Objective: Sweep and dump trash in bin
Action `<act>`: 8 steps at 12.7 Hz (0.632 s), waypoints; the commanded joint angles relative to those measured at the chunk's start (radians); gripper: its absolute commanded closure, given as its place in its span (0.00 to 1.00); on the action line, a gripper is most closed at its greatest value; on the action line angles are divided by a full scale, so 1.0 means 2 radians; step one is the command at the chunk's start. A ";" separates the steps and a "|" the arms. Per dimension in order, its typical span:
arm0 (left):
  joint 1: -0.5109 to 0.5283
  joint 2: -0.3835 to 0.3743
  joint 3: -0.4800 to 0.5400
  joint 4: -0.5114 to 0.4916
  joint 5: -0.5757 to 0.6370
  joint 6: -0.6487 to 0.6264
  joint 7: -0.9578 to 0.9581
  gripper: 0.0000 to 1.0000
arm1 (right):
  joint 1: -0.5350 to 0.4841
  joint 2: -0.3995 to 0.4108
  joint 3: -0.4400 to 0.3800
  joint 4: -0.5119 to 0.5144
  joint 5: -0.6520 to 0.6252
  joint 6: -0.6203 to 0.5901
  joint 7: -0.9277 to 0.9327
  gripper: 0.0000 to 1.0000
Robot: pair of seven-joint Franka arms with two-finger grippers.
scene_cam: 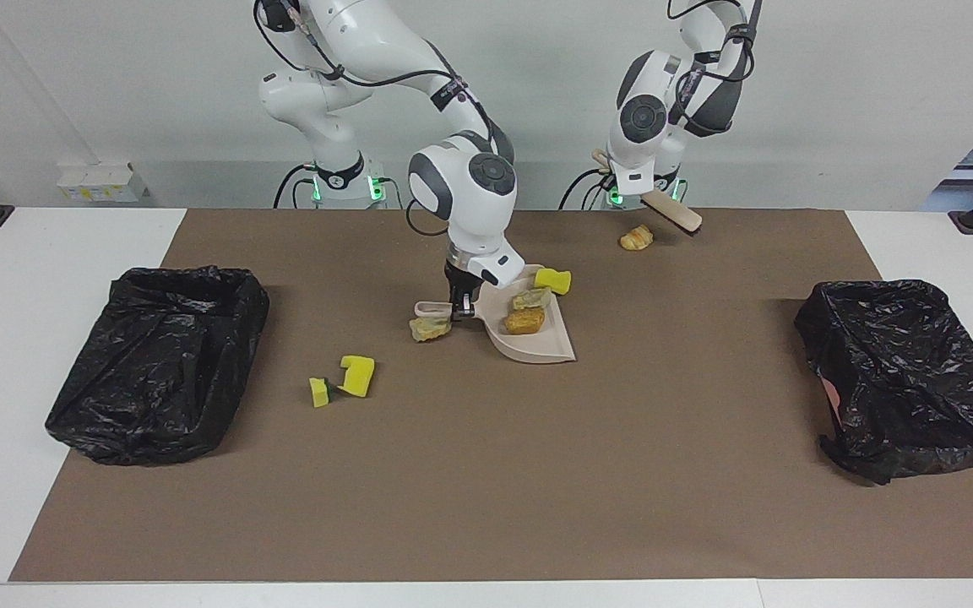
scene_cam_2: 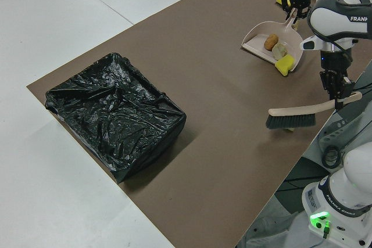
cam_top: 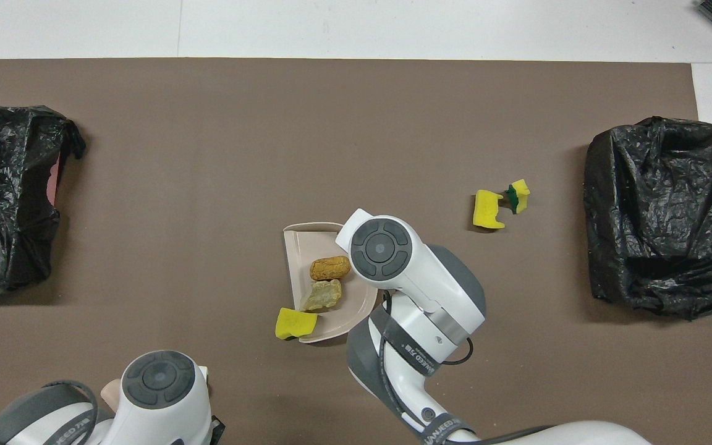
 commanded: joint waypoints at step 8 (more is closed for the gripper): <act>-0.036 -0.012 0.006 -0.053 0.001 0.080 0.004 1.00 | -0.004 -0.007 0.002 -0.023 -0.014 0.004 -0.011 1.00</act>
